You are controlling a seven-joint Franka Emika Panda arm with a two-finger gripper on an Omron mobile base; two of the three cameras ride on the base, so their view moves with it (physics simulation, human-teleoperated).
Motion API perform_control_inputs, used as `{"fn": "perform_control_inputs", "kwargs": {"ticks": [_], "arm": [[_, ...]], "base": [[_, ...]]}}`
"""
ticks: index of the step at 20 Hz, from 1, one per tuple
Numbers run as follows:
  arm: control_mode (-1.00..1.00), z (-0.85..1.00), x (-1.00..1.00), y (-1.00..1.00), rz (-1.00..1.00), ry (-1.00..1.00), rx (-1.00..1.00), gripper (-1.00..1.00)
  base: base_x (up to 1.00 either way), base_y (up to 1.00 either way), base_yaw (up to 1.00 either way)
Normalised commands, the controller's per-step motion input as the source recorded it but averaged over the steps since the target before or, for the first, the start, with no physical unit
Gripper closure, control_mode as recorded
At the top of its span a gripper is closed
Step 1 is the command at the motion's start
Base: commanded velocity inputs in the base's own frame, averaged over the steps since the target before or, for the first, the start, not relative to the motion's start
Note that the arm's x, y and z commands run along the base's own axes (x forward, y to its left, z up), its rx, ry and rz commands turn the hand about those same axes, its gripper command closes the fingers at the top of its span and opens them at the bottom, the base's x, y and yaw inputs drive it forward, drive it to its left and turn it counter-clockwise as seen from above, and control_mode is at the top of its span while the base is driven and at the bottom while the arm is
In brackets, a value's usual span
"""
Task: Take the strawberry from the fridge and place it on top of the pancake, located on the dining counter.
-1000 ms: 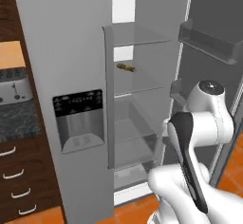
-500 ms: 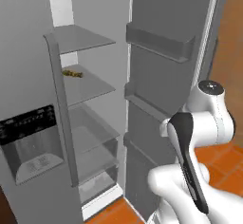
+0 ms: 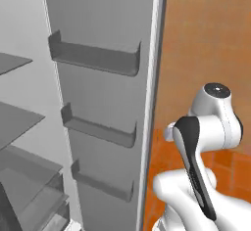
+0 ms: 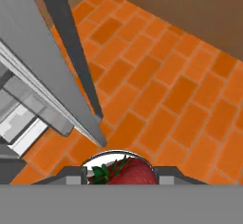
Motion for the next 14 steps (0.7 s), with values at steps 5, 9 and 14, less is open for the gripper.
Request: {"fn": "perform_control_inputs", "kwargs": {"ticks": [5,9,14], "arm": [[1.00,0.00,0.00,0.00,0.00,0.00,0.00,1.00],[1.00,0.00,0.00,0.00,0.00,0.00,0.00,1.00],[1.00,0.00,0.00,0.00,0.00,0.00,0.00,1.00]], "base": [[0.00,-0.34,-0.90],[0.13,-0.68,-0.75],[0.34,-0.68,-0.70]]}}
